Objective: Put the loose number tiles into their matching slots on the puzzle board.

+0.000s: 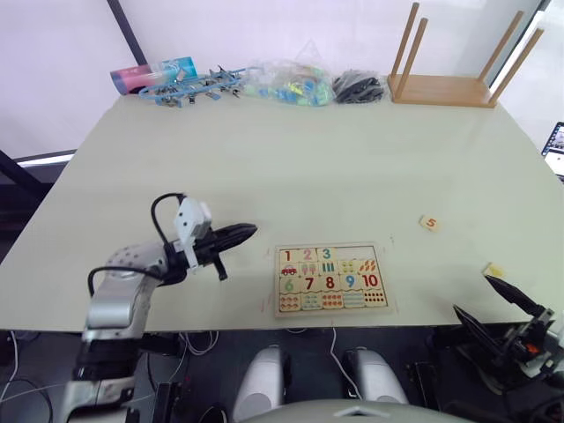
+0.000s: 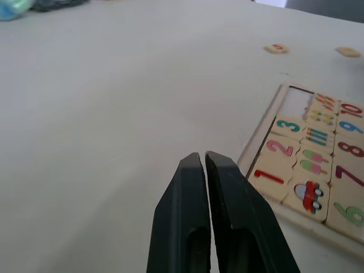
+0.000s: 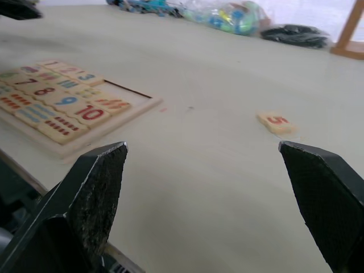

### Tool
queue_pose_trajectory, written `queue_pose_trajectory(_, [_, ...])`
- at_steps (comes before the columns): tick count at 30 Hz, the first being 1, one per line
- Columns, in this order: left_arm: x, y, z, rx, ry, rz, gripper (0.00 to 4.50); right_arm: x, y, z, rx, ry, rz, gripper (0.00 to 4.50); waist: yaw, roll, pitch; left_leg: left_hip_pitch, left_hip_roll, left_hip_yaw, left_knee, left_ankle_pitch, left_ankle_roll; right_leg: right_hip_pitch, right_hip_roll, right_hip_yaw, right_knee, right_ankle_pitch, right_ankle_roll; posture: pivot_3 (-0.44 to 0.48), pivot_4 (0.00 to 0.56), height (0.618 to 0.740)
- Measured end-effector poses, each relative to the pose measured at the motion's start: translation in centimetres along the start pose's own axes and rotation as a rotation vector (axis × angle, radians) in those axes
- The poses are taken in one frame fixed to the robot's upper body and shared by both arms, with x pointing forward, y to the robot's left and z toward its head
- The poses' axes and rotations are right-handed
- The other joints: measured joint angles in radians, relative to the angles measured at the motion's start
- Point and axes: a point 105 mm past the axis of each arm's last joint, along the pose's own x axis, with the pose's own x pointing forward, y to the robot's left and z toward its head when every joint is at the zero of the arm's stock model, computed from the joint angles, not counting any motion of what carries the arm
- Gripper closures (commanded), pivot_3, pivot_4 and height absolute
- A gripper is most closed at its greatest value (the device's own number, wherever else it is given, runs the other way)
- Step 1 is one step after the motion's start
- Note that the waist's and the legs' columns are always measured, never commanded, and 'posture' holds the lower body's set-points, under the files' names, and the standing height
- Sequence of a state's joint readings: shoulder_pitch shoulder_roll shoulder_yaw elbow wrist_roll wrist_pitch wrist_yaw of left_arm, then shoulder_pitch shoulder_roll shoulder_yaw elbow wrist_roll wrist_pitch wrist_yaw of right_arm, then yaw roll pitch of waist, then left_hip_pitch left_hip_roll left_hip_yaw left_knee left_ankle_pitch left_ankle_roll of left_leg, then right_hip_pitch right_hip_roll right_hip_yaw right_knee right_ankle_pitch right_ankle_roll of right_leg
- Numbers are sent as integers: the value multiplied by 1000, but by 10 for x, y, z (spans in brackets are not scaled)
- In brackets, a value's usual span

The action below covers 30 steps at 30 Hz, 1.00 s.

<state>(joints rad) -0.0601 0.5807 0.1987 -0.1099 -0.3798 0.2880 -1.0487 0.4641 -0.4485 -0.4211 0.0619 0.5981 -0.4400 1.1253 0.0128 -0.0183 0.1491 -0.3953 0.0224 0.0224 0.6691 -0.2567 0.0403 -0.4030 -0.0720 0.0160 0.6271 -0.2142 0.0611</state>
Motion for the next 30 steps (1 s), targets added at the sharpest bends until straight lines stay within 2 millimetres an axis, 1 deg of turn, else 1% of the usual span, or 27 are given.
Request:
queue_pose_trajectory(1, [-6,-1,-5,-17,6,19,3782,-1,-2,0,-1,5,-8,0,0,0,0,0,0,0,0,0,0,0,0,0,0,0,0,0,150,740])
queue_pose_trajectory(2, [-12,-3,-10,-29,13,36,3595,-2,-6,0,-5,9,-21,0,0,0,0,0,0,0,0,0,0,0,0,0,0,0,0,0,150,740])
queue_pose_trajectory(4, [-25,-7,-17,-60,18,77,2621,-4,-19,0,-9,26,-66,0,0,0,0,0,0,0,0,0,0,0,-1,0,0,0,0,0,150,740])
queue_pose_trajectory(5, [-30,-7,-18,-70,13,96,2019,-6,-25,1,-10,36,-85,0,0,0,0,0,0,0,0,0,0,-1,-1,0,0,0,0,0,150,740])
queue_pose_trajectory(6, [-36,-8,-18,-75,6,121,1574,-7,-30,1,-10,45,-95,0,1,0,0,0,0,0,0,0,0,-1,-2,-1,0,0,0,0,150,740])
queue_pose_trajectory(9, [-53,-10,-21,-99,-8,180,70,-9,-40,1,3,62,-110,0,3,0,0,0,0,0,0,0,0,-1,-7,-2,0,0,0,0,150,740])
queue_pose_trajectory(15, [-77,-17,-30,-100,-11,241,70,-12,-53,-2,37,78,-132,0,1,0,-1,-1,0,0,-1,0,0,-2,-6,-2,-1,0,0,0,150,740])
queue_pose_trajectory(18, [-96,-15,-33,-99,-15,290,70,-18,-60,-5,43,99,-143,0,0,0,-1,-1,0,1,-1,0,0,-2,-4,-3,-1,-1,1,0,150,740])
queue_pose_trajectory(20, [-106,-13,-33,-98,-25,313,70,-21,-61,-7,50,109,-143,0,2,0,-1,-1,0,1,-1,0,0,-2,-3,-3,-1,-1,2,0,150,740])
queue_pose_trajectory(24, [-106,-13,-31,-83,-42,295,70,-23,-61,-11,63,120,-127,0,1,0,-1,-1,0,1,0,0,0,-2,-3,-2,-1,-2,4,0,150,740])
queue_pose_trajectory(30, [-105,-14,-29,-69,-49,288,70,-25,-62,-16,68,131,-129,0,1,0,-1,-1,0,1,-1,0,0,-3,-3,-2,-1,-1,1,0,150,740])
